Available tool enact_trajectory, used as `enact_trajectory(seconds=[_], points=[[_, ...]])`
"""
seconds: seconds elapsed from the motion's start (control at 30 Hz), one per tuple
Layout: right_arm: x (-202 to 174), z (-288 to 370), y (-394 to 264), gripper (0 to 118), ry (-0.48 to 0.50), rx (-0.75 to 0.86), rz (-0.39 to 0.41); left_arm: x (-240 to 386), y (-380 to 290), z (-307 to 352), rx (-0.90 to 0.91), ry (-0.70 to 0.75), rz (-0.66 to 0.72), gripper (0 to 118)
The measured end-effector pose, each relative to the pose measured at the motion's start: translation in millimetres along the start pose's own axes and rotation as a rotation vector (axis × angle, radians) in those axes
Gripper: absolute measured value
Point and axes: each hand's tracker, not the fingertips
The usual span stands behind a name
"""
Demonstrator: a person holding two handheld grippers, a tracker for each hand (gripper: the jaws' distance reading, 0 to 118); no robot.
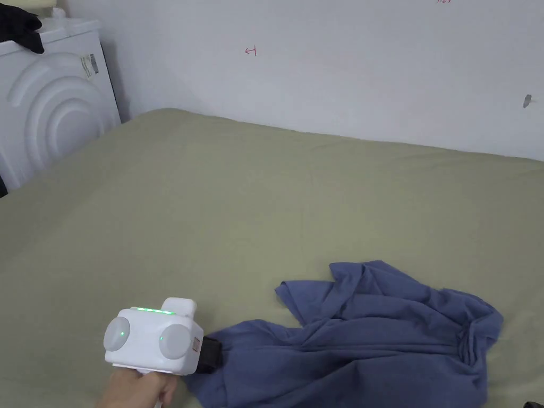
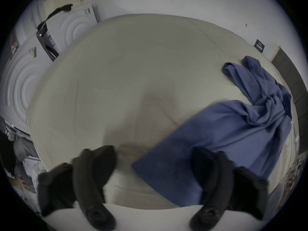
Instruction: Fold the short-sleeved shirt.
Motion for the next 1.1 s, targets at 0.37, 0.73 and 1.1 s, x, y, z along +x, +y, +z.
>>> enact_trajectory(seconds=[0.37,0.73,1.1], points=[[26.9,-27.8,4.5,2,-0.014,-0.064,-0.031,-0.8,3.2,20.9,0.0,-0.147,0.016,0],[96.4,-189.9,67.1,2,-0.019,-0.214,-0.04,-6.7,3.3,22.1,0.002,-0.216,0.024,0],[112.5,-332.4,82.8,103,0.008,-0.509,-0.021,-1.6,5.7,20.0,0.002,-0.227,0.016,0]])
